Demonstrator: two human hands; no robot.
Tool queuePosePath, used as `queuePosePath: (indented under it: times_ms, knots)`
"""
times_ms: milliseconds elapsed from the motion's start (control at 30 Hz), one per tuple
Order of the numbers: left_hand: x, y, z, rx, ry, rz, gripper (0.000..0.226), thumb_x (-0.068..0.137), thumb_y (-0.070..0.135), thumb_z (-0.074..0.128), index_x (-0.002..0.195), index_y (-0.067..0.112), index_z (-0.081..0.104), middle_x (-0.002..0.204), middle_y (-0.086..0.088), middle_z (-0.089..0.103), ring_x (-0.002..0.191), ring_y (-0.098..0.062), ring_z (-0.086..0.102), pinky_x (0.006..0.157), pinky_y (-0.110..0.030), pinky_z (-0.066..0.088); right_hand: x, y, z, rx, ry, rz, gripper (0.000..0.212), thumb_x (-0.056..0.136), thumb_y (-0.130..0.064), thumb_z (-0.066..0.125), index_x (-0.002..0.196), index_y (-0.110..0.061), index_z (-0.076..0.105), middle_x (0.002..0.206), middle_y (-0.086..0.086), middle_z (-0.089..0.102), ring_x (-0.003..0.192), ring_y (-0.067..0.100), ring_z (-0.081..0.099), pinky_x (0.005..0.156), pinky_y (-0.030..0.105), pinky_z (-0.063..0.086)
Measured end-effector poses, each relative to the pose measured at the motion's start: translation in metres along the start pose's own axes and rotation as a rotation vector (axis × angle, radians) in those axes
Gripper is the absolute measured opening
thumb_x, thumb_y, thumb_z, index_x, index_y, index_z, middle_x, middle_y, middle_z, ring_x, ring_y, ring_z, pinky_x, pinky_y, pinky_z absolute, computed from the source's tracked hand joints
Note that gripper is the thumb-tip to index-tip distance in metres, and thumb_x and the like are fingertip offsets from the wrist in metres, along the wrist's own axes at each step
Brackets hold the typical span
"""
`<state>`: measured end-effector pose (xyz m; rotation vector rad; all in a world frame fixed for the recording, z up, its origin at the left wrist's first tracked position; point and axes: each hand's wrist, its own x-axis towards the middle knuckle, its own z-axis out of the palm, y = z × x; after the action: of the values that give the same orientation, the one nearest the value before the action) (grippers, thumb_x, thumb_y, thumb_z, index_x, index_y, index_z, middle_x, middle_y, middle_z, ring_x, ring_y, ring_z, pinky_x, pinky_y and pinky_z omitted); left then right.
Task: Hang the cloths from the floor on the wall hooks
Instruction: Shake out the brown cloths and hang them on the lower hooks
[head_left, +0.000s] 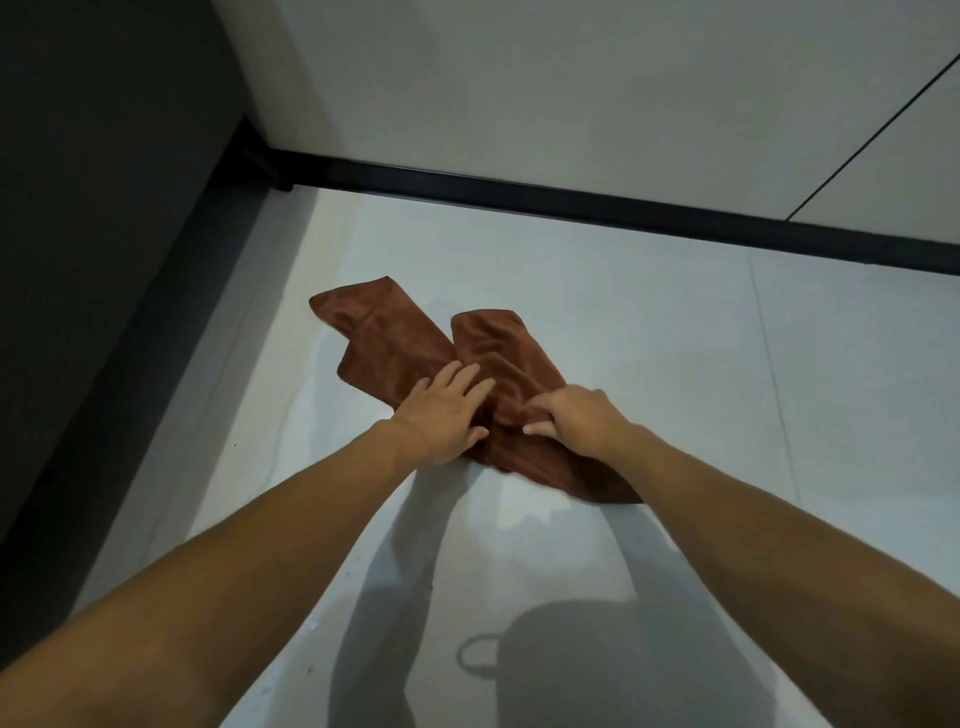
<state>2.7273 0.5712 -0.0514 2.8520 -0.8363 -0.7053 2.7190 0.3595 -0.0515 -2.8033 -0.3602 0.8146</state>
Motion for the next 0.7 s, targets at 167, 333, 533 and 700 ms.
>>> queuePosePath:
  times_ms: [167,333,533,700]
  knots:
    - [0.015,-0.004,-0.057,-0.378,0.223,0.049,0.062,0.090,0.042,0.062,0.144,0.021,0.041,0.156,-0.005,0.026,0.145,-0.022,0.017,0.118,-0.039,0.021,-0.013,-0.013,-0.096,0.199,0.086,-0.155,0.031,0.094,-0.036,0.060,0.119,-0.018,0.069,0.118,0.002,0.069,0.109,0.019,0.060,0.092,0.026,0.041]
    - [0.011,-0.005,-0.125,-0.561,0.157,0.048,0.025,0.096,0.038,0.055,0.096,0.017,0.068,0.110,0.005,0.064,0.107,-0.017,0.057,0.087,-0.022,0.044,-0.037,-0.017,-0.128,0.462,0.350,-0.162,0.022,0.095,-0.034,0.060,0.109,-0.022,0.071,0.104,-0.011,0.069,0.098,0.007,0.061,0.085,0.013,0.043]
    - [-0.009,0.002,-0.145,-0.921,0.355,0.019,0.021,0.096,0.028,0.058,0.082,0.012,0.063,0.069,0.007,0.063,0.061,-0.002,0.055,0.061,-0.016,0.043,-0.044,-0.011,-0.130,0.661,0.567,-0.135,0.014,0.098,-0.028,0.056,0.109,-0.028,0.064,0.108,-0.012,0.066,0.101,0.005,0.060,0.087,0.016,0.045]
    - [-0.010,0.004,-0.172,-1.015,0.558,-0.043,0.019,0.096,0.025,0.057,0.080,0.018,0.063,0.072,0.005,0.064,0.060,0.000,0.055,0.063,-0.017,0.044,-0.046,-0.024,-0.129,0.951,0.590,-0.179,0.038,0.095,-0.033,0.061,0.129,-0.044,0.048,0.109,-0.007,0.063,0.101,0.010,0.061,0.087,0.026,0.050]
